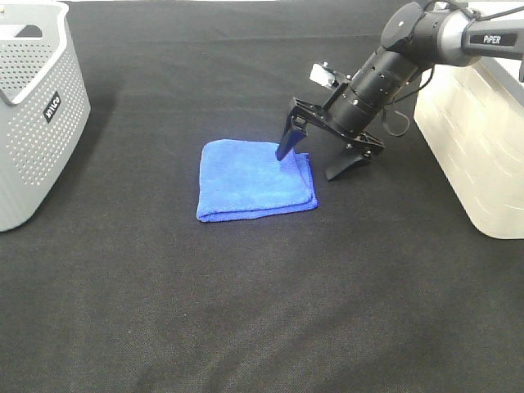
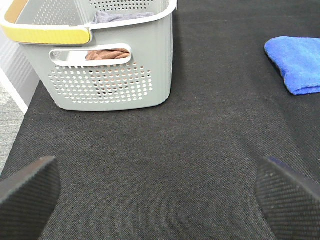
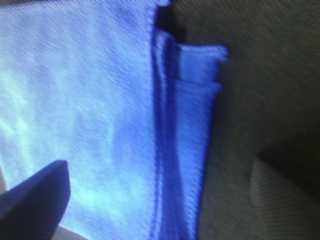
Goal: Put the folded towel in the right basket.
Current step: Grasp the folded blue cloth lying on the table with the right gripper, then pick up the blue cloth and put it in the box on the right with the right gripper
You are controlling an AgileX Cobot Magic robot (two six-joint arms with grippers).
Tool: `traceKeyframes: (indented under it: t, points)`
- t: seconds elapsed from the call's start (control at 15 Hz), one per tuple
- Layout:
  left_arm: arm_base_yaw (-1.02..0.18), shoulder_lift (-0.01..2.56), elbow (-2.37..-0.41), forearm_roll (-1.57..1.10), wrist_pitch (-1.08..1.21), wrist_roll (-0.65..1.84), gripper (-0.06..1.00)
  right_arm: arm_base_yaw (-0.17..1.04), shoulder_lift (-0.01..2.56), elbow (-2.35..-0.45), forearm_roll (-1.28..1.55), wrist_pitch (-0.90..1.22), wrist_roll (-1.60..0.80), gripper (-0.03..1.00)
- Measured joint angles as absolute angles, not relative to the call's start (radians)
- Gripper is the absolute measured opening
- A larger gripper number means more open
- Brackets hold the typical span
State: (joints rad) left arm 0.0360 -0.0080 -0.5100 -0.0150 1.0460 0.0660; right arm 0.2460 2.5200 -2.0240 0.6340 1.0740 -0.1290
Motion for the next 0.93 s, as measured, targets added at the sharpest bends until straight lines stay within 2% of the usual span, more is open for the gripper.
traceKeyframes:
  t: [0.13, 0.27, 0.4, 0.53, 0.73, 0.93]
  points:
    - [0.036, -0.008, -0.51, -0.015, 1.046, 0.066, 0.99, 0.265, 2.539, -2.031, 0.671, 1.063, -0.129, 0.92]
    - [0.036, -0.008, -0.51, -0.015, 1.046, 0.066, 0.99, 0.35, 2.563, -2.039, 0.732, 1.02, -0.13, 0.83]
    - [0.036, -0.008, -0.51, -0.015, 1.046, 0.066, 0.99, 0.424, 2.576, -2.039, 0.731, 0.961, -0.131, 0.57]
    - [0.036, -0.008, -0.51, -0.015, 1.046, 0.066, 0.99, 0.448, 2.584, -2.038, 0.724, 0.932, -0.131, 0.25]
    - [0.036, -0.008, -0.51, -0.015, 1.046, 0.066, 0.99, 0.448, 2.584, -2.05, 0.714, 0.941, -0.131, 0.23]
    - [0.036, -0.008, -0.51, -0.015, 1.046, 0.066, 0.99, 0.443, 2.58, -2.182, 0.617, 1.092, -0.132, 0.23]
